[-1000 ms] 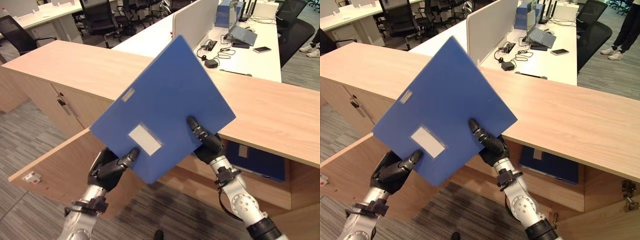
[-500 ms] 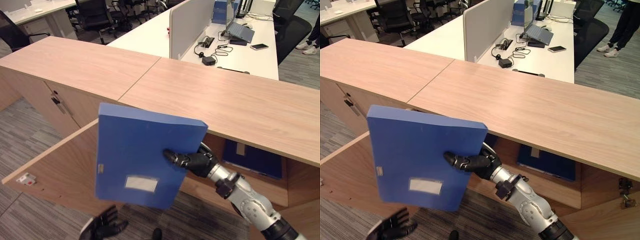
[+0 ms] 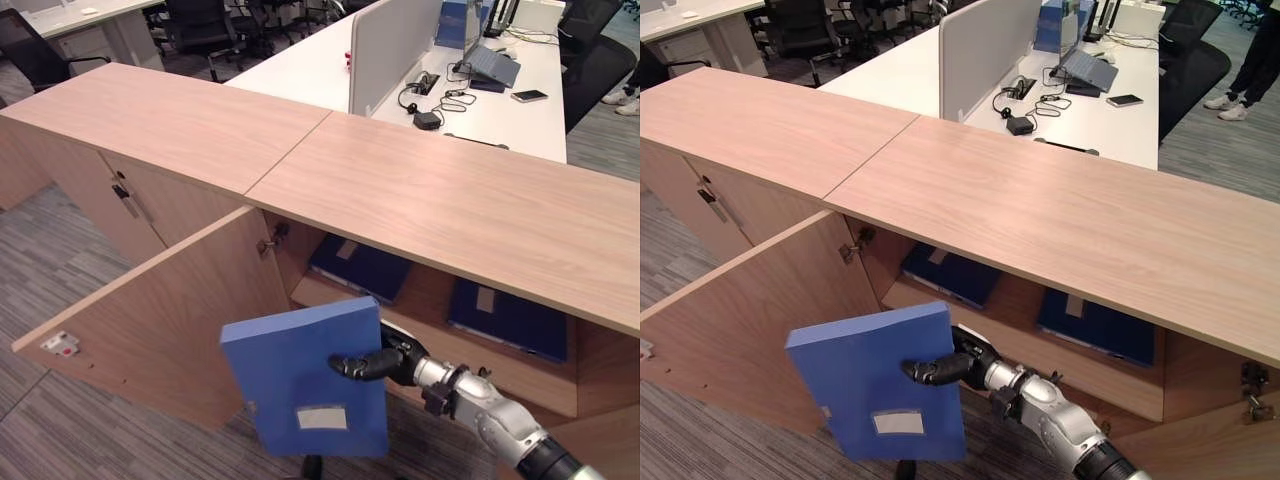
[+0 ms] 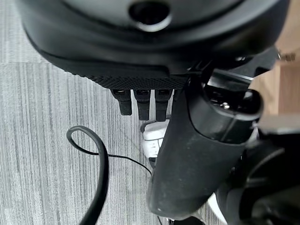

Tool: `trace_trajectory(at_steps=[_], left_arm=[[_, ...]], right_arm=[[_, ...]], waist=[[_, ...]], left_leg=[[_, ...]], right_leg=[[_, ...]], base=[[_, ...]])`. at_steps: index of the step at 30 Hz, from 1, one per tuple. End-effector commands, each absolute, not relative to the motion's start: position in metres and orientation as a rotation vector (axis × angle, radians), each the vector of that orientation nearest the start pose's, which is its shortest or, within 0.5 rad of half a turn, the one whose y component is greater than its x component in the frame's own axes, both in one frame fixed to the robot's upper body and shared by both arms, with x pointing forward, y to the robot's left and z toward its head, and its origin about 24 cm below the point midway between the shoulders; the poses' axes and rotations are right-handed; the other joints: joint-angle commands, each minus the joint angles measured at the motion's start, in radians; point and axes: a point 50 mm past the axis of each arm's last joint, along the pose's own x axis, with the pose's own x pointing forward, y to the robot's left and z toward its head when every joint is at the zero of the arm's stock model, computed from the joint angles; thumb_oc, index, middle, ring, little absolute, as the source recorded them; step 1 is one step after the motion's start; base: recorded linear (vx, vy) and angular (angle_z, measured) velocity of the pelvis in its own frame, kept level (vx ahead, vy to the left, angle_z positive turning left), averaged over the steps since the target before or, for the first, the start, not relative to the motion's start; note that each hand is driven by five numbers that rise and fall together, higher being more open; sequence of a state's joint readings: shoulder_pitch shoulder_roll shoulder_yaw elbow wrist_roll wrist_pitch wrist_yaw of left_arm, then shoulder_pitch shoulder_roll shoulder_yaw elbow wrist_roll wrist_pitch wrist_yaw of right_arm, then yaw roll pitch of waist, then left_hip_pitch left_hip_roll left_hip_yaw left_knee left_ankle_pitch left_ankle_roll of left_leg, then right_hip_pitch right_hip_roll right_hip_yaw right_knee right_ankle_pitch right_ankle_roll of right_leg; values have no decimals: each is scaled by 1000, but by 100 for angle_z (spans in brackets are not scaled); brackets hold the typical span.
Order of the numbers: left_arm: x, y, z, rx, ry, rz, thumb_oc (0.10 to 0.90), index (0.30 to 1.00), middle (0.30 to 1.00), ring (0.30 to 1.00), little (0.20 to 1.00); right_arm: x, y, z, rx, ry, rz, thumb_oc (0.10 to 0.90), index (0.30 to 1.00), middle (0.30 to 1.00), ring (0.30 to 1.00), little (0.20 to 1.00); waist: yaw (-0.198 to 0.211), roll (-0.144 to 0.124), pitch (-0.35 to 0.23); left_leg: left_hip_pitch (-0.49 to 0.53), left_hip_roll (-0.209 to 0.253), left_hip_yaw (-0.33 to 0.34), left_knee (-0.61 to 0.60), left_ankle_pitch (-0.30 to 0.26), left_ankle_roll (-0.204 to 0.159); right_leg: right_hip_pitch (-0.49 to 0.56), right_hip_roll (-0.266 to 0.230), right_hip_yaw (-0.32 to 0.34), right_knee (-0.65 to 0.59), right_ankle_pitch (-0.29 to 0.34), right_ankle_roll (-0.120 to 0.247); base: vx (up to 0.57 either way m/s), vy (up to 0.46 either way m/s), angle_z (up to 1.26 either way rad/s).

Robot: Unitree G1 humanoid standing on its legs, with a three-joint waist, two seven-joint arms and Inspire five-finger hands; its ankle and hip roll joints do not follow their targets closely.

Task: Put the empty folder in the office cabinet

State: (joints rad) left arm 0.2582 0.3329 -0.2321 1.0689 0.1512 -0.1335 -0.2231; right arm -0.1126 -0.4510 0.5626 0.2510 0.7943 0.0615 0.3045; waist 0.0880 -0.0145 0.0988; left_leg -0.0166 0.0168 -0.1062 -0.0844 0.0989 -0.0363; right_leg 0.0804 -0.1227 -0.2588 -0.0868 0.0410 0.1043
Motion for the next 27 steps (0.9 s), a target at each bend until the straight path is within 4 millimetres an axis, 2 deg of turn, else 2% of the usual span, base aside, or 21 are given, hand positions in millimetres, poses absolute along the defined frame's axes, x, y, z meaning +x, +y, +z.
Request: trace_trajectory(at_steps=[1, 2, 3, 4, 5, 9, 12, 13, 15, 17, 18, 19, 21, 22, 24, 25, 27], left_arm=[[39, 254, -153, 442, 1222, -360, 800, 900, 900, 900, 900], [44, 256, -151, 460, 1199, -366, 800, 900, 900, 900, 900], [47, 257, -150, 471, 1187, -372, 800, 900, 900, 900, 900], [47, 257, -149, 473, 1187, -372, 800, 900, 900, 900, 900], [51, 258, -147, 486, 1164, -379, 800, 900, 900, 900, 900], [53, 259, -145, 480, 1145, -379, 800, 900, 900, 900, 900], [49, 260, -146, 480, 1158, -375, 800, 900, 900, 900, 900], [46, 259, -147, 485, 1170, -389, 800, 900, 900, 900, 900], [43, 256, -148, 498, 1176, -417, 800, 900, 900, 900, 900], [41, 254, -149, 502, 1178, -437, 800, 900, 900, 900, 900], [41, 254, -149, 502, 1177, -437, 800, 900, 900, 900, 900], [39, 253, -149, 505, 1180, -452, 800, 900, 900, 900, 900], [38, 251, -150, 506, 1183, -455, 800, 900, 900, 900, 900], [37, 246, -152, 500, 1190, -461, 800, 900, 900, 900, 900], [38, 243, -153, 501, 1189, -467, 800, 900, 900, 900, 900], [38, 243, -153, 502, 1187, -468, 800, 900, 900, 900, 900], [38, 241, -155, 508, 1192, -473, 800, 900, 900, 900, 900]], right_arm=[[246, -94, 15, 476, 262, 702, 400, 300, 300, 300, 300], [244, -101, -5, 525, 335, 603, 400, 300, 300, 300, 300], [245, -107, -14, 567, 358, 529, 400, 300, 300, 300, 300], [245, -107, -14, 568, 357, 529, 400, 300, 300, 300, 300], [245, -115, -25, 641, 380, 426, 400, 300, 300, 300, 300], [248, -140, -34, 800, 334, 203, 400, 300, 300, 300, 300], [251, -152, -32, 883, 276, 102, 400, 300, 300, 300, 300], [255, -167, -31, 950, 216, -12, 400, 300, 300, 300, 300], [259, -183, -29, 1006, 150, -121, 400, 300, 300, 300, 300], [263, -196, -27, 1063, 91, -213, 400, 300, 300, 300, 300], [263, -196, -27, 1063, 91, -213, 400, 300, 300, 300, 300], [268, -212, -21, 1104, 16, -299, 400, 300, 300, 300, 300], [270, -218, -18, 1125, -19, -342, 400, 300, 300, 300, 300], [273, -234, -13, 1161, -91, -431, 400, 300, 300, 300, 300], [275, -250, -7, 1187, -161, -510, 400, 300, 300, 300, 300], [275, -251, -6, 1188, -164, -511, 400, 300, 300, 300, 300], [277, -274, 5, 1213, -268, -614, 400, 300, 300, 300, 300]], waist=[[21, 2, -12], [26, 2, -11], [27, 3, -10], [28, 2, -10], [29, 4, -8], [28, 9, -2], [25, 12, 1], [25, 18, 5], [22, 25, 9], [23, 31, 10], [24, 31, 11], [22, 38, 12], [23, 41, 13], [20, 44, 12], [21, 49, 13], [22, 49, 14], [20, 54, 13]], left_leg=[[68, -13, 1, -3, -128, 10], [67, -15, -5, -3, -128, 9], [68, -16, -8, -3, -129, 8], [68, -15, -8, -3, -129, 8], [68, -16, -12, -3, -130, 7], [68, -18, -18, -3, -130, 7], [67, -19, -20, -3, -130, 7], [65, -20, -22, -3, -131, 8], [63, -21, -23, -3, -131, 9], [63, -22, -24, -3, -133, 10], [63, -22, -24, -3, -133, 10], [62, -23, -25, -3, -134, 12], [62, -23, -25, -3, -135, 13], [61, -24, -26, -2, -136, 14], [61, -25, -28, -2, -137, 15], [61, -25, -28, -2, -137, 15], [61, -26, -31, -2, -140, 16]], right_leg=[[-59, -14, 9, 66, -56, 33], [-57, -14, 5, 65, -57, 33], [-56, -14, 1, 64, -57, 33], [-56, -14, 1, 64, -57, 33], [-55, -14, -3, 64, -58, 34], [-54, -14, -8, 63, -58, 35], [-54, -13, -9, 62, -57, 35], [-55, -13, -9, 62, -58, 36], [-58, -14, -10, 62, -59, 37], [-58, -14, -10, 61, -59, 37], [-58, -14, -10, 61, -59, 37], [-59, -14, -8, 61, -60, 38], [-57, -14, -7, 61, -60, 38], [-58, -14, -5, 60, -63, 37], [-57, -13, -6, 61, -66, 37], [-57, -13, -6, 61, -66, 37], [-55, -13, -6, 59, -70, 37]], base=[[17, -22, 6], [14, -25, 6], [14, -25, 8], [18, -21, 10], [19, -20, 11], [14, -16, 6], [0, 0, 0], [0, 0, 0], [0, 0, 0], [0, 0, 0], [0, 0, 0], [0, 0, 0], [0, 0, 0], [0, 0, 0], [0, 0, 0], [0, 0, 0], [0, 0, 0]])
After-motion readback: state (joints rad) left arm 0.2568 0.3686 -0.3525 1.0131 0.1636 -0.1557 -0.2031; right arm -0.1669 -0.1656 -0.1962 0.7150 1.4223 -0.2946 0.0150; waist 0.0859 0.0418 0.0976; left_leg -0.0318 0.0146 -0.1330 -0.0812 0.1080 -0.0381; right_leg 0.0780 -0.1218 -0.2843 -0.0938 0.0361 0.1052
